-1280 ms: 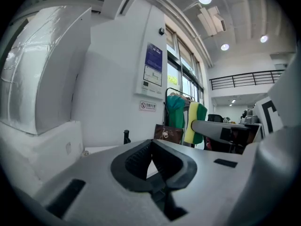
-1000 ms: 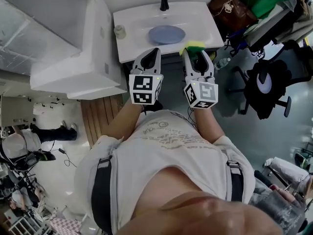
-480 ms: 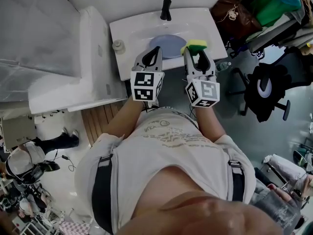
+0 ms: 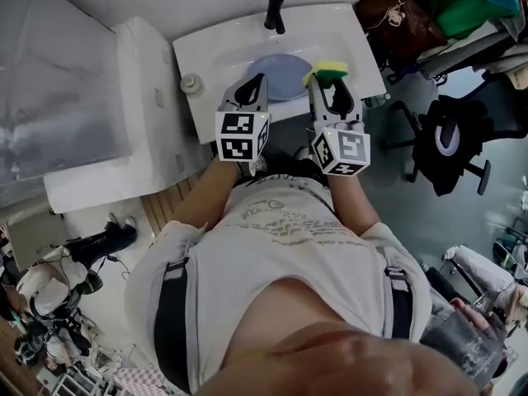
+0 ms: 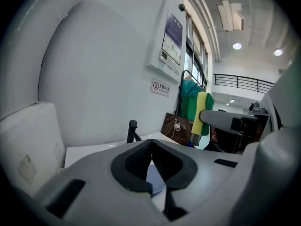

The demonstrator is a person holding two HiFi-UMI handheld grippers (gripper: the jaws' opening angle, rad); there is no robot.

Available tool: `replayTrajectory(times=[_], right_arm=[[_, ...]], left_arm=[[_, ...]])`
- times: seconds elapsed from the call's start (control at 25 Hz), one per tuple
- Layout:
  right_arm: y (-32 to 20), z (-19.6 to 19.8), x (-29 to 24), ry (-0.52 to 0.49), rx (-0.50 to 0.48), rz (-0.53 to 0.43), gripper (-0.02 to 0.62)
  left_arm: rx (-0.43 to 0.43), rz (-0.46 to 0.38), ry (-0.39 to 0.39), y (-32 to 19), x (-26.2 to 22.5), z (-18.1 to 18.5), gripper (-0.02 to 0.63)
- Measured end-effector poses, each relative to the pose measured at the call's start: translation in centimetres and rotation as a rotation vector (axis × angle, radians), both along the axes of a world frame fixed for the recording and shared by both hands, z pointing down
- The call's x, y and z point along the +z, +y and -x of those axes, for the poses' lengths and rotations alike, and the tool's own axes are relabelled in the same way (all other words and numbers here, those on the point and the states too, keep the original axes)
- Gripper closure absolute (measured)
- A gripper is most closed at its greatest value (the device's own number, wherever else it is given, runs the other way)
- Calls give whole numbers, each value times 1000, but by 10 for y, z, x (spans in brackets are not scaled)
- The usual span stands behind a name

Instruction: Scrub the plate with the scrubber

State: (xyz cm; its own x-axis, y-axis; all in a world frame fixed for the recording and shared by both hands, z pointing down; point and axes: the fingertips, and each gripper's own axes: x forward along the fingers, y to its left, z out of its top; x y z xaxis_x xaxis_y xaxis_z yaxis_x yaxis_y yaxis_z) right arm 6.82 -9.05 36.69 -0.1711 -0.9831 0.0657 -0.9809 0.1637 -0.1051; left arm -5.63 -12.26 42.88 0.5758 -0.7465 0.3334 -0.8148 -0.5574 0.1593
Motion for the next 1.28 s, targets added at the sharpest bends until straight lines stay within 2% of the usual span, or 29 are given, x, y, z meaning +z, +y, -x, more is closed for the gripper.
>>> replayTrajectory(times=[0.32,0.68,0.8,0.96,1.08,1.16,1.28], right_arm=[[-36,-1,15,2,-91,29,397],[-76,4,43,34,-234,73,397],[-87,4,57,40,-266,104,397],[-100,0,71,37,-286,130,397],[-108,-9,78,30,-283,146,397],[-113,-15,82,25,-276,154,397],[-119,-24,85,19,-266,160,397]], left_arm=[[-53,96,-27,-24,28,5,584],[-156,274,-14,-57,72,12,583],[-205,370,12,-61,93,19,583],[-280,543,72,-65,126,29,583],[-292,675,126,-66,152,28,583],[-305,738,127,-68,171,30,583],[-355,824,84,-68,200,40,583]])
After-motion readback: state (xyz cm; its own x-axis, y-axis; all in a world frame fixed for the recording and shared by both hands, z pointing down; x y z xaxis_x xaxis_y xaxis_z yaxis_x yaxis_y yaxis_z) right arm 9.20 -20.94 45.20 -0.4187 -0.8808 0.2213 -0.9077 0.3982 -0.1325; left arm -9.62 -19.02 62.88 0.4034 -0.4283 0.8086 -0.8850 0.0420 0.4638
